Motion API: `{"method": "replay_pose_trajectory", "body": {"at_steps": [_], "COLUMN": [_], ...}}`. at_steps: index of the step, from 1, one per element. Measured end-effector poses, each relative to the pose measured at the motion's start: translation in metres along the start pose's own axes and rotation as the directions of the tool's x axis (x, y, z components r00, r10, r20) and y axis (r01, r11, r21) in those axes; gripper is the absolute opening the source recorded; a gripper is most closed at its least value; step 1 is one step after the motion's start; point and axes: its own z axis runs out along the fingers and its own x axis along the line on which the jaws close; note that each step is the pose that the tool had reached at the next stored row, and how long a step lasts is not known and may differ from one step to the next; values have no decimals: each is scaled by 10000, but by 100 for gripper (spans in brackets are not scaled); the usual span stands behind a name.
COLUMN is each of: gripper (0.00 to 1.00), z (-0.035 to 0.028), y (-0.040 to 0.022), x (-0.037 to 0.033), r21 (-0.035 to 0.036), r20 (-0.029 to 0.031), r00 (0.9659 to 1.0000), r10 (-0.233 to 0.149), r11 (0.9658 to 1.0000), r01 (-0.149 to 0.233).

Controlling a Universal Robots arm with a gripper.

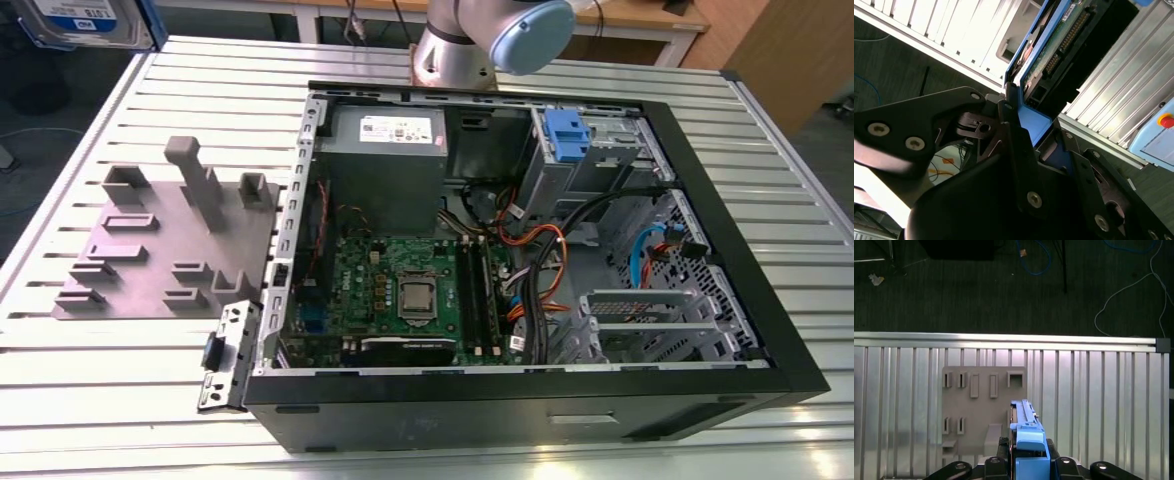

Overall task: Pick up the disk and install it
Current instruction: 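Pick up the disk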

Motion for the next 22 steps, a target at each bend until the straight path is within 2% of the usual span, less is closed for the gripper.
{"method": "replay_pose_trajectory", "body": {"at_steps": [14,22], "gripper": [36,36], "z": [-1,-6], "y": [-155,-170], "x": [2,114], "r21": [0,0], "r20": [1,1], "r00": [10000,10000], "r10": [0,0], "r11": [10000,10000], "r01": [0,0]}}
